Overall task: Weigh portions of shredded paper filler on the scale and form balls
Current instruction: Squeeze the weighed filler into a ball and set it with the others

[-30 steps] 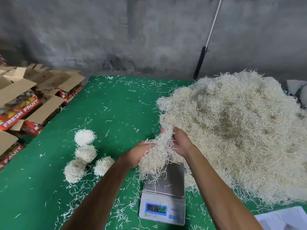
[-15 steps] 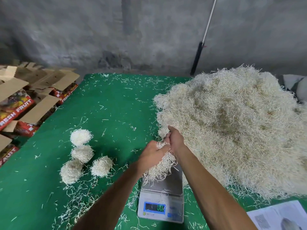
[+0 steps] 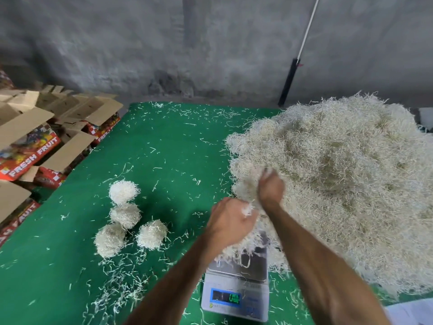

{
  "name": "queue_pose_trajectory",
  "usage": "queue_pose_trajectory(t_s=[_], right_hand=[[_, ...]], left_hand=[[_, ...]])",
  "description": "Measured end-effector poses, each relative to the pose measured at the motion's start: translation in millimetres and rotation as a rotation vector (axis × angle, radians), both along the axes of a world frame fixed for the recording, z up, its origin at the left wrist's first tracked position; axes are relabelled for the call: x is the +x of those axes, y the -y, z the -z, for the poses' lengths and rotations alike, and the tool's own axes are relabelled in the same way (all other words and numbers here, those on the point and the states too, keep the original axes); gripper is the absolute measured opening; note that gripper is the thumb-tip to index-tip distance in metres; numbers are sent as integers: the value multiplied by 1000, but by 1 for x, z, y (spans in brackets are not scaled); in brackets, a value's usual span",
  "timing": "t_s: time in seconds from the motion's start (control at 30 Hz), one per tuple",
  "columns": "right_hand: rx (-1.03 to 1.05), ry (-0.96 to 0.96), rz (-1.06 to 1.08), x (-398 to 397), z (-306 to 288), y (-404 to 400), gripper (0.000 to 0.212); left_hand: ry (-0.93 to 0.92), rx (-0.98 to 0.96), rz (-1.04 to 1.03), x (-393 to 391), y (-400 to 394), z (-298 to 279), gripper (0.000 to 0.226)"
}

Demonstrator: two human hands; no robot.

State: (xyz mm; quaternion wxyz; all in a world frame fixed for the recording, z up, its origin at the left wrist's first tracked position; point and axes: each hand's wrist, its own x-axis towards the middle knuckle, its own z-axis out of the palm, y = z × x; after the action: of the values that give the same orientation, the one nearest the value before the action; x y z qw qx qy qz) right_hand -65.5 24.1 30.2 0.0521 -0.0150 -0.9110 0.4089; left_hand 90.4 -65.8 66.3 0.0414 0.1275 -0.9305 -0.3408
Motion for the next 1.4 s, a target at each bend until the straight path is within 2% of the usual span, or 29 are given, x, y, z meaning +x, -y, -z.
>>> queue_pose_trajectory(t_s=[0.07, 0.13, 0.2, 0.3, 0.37, 0.43, 0.5, 0.6, 0.73, 0.83, 0.93, 1.07, 1.17, 1.3, 1.4], right_hand=[[15, -46, 45, -19, -4, -23, 40], [0, -105, 19, -26, -7, -28, 41], [-74, -77, 27, -23, -6, -29, 48], [-104, 48, 27, -8, 16, -38, 45], [-111, 100, -8, 5, 27, -49, 51], [-69, 125, -51, 12, 37, -60, 68], [-40, 168, -80, 21, 44, -72, 75], [-38, 211, -58, 29, 52, -86, 75], [-49, 206, -58, 33, 57, -90, 69], [-69, 276, -60, 35, 56, -85, 65], [-80, 293, -72, 38, 57, -79, 61], [-109, 275, -97, 43, 57, -74, 43], [-65, 319, -137, 47, 56, -70, 55], [-70, 370, -185, 48, 59, -70, 55], [-98, 374, -180, 49, 58, -71, 58]], left_hand=[[47, -101, 24, -3, 10, 2, 52], [124, -76, -10, -10, 21, 6, 45], [120, -56, -43, -16, 19, 8, 47], [225, 2, -49, -23, 5, 21, 89], [384, 199, -75, -27, -2, 32, 112], [501, 359, -78, -25, -4, 42, 122], [554, 394, -28, -20, -1, 54, 124], [608, 380, -18, -18, 13, 69, 120], [621, 503, -58, -18, 35, 77, 72], [681, 498, -8, -8, 45, 75, 52], [704, 494, 10, -1, 50, 74, 51], [485, 483, -82, 1, 52, 76, 60], [349, 426, -75, 3, 50, 76, 52], [327, 381, -73, 4, 48, 75, 56], [334, 391, -85, 5, 46, 75, 50]])
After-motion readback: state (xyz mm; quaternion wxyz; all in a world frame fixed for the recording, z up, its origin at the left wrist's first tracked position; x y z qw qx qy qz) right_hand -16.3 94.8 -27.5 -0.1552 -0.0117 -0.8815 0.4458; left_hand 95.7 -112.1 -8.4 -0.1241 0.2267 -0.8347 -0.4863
